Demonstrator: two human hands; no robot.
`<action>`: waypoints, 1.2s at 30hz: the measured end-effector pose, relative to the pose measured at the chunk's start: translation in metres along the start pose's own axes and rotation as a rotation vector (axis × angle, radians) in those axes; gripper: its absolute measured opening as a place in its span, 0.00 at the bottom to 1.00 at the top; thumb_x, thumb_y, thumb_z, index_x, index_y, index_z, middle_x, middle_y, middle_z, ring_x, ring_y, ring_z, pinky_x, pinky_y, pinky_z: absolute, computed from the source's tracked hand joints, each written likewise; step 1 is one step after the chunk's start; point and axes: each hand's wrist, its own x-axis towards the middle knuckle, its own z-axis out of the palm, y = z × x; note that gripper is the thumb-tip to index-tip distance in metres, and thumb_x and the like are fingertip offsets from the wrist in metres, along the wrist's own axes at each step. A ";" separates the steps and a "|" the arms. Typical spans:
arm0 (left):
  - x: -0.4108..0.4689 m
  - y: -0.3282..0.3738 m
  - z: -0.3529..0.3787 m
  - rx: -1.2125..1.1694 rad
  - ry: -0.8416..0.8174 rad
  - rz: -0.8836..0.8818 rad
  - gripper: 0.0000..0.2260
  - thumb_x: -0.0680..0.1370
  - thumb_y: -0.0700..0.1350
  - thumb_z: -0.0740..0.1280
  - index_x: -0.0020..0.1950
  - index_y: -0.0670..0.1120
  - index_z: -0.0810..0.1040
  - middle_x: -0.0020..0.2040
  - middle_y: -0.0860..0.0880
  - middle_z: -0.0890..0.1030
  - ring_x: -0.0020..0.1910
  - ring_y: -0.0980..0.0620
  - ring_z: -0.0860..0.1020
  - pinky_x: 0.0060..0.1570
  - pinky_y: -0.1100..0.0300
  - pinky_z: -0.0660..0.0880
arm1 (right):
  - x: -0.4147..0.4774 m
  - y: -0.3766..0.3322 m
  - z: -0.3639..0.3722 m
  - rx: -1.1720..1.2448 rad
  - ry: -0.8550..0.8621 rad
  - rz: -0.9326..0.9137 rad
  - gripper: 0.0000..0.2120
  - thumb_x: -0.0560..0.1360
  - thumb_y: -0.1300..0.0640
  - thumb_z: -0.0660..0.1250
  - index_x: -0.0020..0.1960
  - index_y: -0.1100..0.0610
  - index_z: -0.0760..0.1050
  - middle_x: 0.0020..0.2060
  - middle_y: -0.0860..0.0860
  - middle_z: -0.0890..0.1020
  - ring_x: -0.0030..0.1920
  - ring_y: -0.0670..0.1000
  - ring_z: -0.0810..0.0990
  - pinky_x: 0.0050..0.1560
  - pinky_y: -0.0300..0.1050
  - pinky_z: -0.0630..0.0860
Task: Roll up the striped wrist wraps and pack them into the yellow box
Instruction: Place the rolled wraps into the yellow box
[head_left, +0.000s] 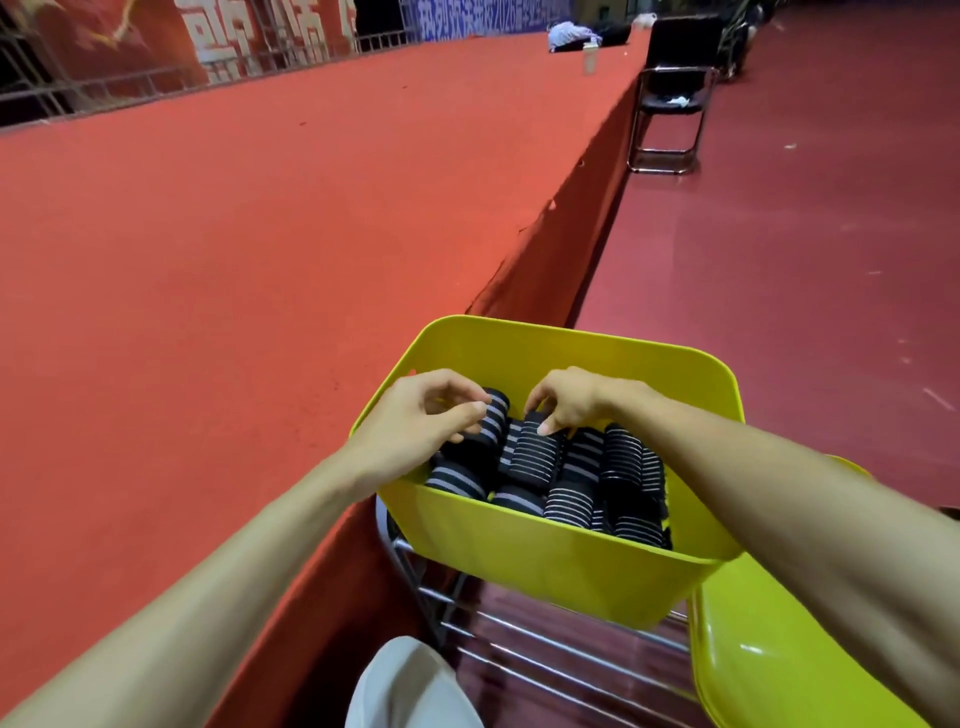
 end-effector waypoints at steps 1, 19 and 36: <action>-0.001 -0.001 0.000 -0.005 0.004 0.011 0.02 0.78 0.41 0.69 0.48 0.44 0.81 0.41 0.47 0.84 0.42 0.54 0.83 0.44 0.61 0.79 | 0.000 -0.001 0.001 -0.040 0.016 -0.002 0.19 0.74 0.56 0.73 0.65 0.53 0.77 0.59 0.54 0.81 0.59 0.54 0.79 0.59 0.45 0.75; -0.035 0.031 0.019 0.196 0.131 0.147 0.05 0.77 0.45 0.70 0.43 0.54 0.82 0.39 0.55 0.83 0.42 0.52 0.81 0.47 0.51 0.77 | -0.123 -0.033 -0.034 -0.029 0.510 -0.229 0.08 0.77 0.56 0.68 0.54 0.56 0.82 0.48 0.51 0.85 0.33 0.37 0.76 0.48 0.39 0.75; -0.136 0.033 0.194 -0.076 -0.158 0.151 0.01 0.79 0.40 0.65 0.49 0.44 0.76 0.31 0.51 0.77 0.31 0.54 0.75 0.34 0.61 0.73 | -0.305 0.059 0.103 0.285 0.822 0.173 0.04 0.76 0.55 0.68 0.43 0.52 0.78 0.39 0.49 0.82 0.38 0.50 0.79 0.44 0.46 0.75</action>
